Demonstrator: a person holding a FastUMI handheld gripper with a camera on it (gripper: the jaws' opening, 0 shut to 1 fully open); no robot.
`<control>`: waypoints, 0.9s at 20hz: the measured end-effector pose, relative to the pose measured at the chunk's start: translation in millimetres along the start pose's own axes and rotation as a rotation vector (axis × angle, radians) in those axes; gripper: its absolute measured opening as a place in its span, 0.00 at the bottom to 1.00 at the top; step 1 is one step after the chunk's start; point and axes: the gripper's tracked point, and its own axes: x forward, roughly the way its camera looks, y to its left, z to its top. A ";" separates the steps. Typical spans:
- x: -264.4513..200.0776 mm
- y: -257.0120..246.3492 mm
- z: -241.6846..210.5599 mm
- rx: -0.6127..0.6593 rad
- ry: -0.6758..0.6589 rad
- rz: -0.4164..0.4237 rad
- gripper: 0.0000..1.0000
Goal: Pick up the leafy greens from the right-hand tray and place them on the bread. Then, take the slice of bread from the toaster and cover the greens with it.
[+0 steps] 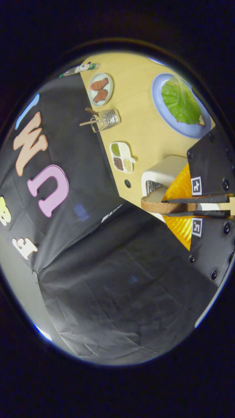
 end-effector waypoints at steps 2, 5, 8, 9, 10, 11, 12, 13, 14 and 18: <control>-12.1 0.0 15.7 0.000 -0.040 0.013 0.11; -36.6 -4.9 38.4 0.016 -0.106 0.027 0.11; -61.3 -24.0 54.4 0.015 -0.161 0.005 0.11; -68.1 -31.9 57.4 0.020 -0.174 -0.005 0.11; -74.1 -38.7 57.7 0.030 -0.185 -0.012 0.11; -78.9 -46.5 57.0 0.041 -0.189 -0.017 0.11; -85.8 -54.3 54.7 0.054 -0.191 -0.022 0.11; -89.4 -64.1 51.5 0.065 -0.188 -0.031 0.11; -94.6 -75.7 46.5 0.077 -0.184 -0.040 0.11; -103.2 -124.6 23.3 0.156 -0.159 -0.075 0.11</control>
